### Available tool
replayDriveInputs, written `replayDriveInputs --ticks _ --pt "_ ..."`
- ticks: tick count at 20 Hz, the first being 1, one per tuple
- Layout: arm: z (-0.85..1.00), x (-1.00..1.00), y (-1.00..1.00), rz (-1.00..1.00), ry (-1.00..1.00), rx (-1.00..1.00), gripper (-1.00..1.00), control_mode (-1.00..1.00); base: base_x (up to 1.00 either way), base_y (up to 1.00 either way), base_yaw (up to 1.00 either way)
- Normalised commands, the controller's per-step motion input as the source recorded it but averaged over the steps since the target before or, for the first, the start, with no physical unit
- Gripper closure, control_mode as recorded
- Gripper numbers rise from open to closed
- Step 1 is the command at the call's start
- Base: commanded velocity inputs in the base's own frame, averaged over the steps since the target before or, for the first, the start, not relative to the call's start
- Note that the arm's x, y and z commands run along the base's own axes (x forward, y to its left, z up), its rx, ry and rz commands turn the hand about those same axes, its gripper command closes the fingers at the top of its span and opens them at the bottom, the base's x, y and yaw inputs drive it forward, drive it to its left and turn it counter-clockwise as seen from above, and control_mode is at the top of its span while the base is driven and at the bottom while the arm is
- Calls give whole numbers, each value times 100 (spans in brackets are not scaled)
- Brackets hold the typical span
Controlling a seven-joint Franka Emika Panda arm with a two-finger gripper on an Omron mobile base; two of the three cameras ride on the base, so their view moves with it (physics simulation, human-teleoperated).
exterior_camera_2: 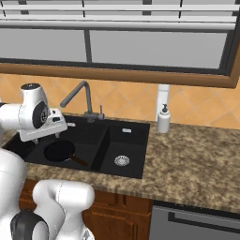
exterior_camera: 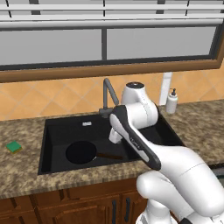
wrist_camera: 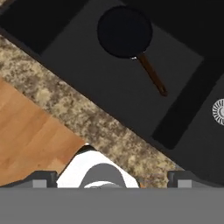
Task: Pick the pan and sponge and place them into the sink. Then turn on the water.
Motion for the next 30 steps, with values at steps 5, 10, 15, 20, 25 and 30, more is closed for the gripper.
replayDriveInputs --ticks 5,10,15,20,25,30 --pt "15 -14 -4 -66 26 -2 -100 -100 0 0 0" --pt "39 -37 -6 -25 2 2 -100 -100 0 0 0" --pt "8 -72 -2 3 -29 10 -100 -100 0 0 0" --pt "0 -5 0 6 -22 5 -100 -100 0 0 0" --pt "0 18 0 0 -6 2 -100 -100 0 0 0" --pt "0 0 0 0 0 0 -100 -100 0 0 0"
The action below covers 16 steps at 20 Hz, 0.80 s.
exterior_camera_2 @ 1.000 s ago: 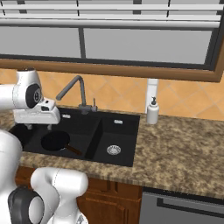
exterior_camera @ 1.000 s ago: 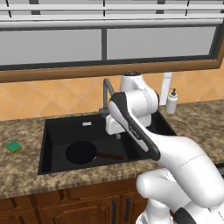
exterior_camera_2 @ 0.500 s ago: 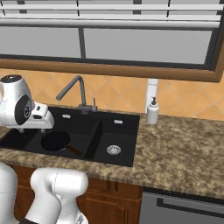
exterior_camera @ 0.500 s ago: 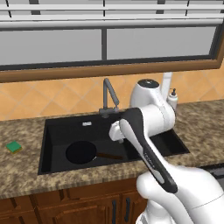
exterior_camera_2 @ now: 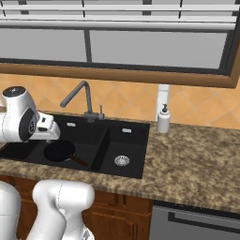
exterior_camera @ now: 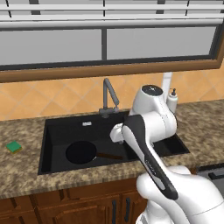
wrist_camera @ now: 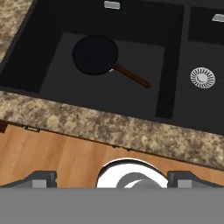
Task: Pick the pan and sponge and place them into the sink. Then turn on the water.
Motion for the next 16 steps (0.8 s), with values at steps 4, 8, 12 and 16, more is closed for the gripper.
replayDriveInputs --ticks 4,8,12,16 --pt "0 -6 24 0 -3 0 -100 -100 0 0 0" --pt "0 -9 100 -11 -10 -16 -100 -100 0 0 0" --pt "0 11 100 -22 -1 -17 -100 -100 0 0 0" --pt "0 16 31 -3 3 -3 -100 -100 0 0 0"
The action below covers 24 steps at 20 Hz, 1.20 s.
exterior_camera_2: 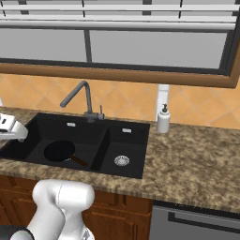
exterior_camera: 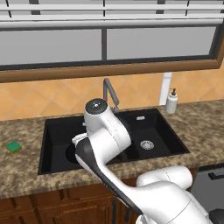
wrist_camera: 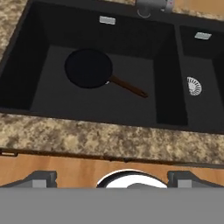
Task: Pick the pan and sponge and place them into the sink. Then turn on the water.
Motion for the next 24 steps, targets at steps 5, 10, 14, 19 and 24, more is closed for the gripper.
replayDriveInputs --ticks 5,10,14,19,24 --pt "-11 -22 -26 -11 4 3 -100 -100 0 0 0" --pt "0 24 -92 4 6 11 -100 -100 0 0 0" --pt "0 1 -56 0 9 3 -100 -100 0 0 0" --pt "0 0 -28 0 7 2 -100 -100 0 0 0" --pt "-3 0 2 0 10 0 -100 -100 0 0 0"
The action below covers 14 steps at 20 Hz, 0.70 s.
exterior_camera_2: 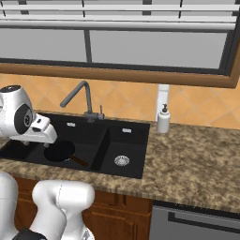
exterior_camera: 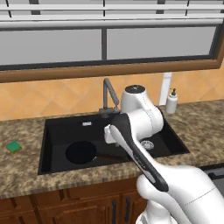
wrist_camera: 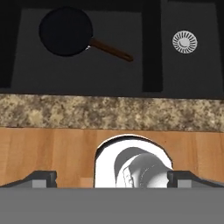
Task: Pick the pan and sponge and place them into the sink. Then turn on the water.
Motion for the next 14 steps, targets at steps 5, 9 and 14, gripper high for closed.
replayDriveInputs --ticks 5,9,14 --pt "0 0 5 0 0 0 -100 100 -3 72 -3" --pt "0 0 0 0 0 0 -100 100 3 100 -13" --pt "0 0 0 0 0 0 -100 100 32 99 -14"
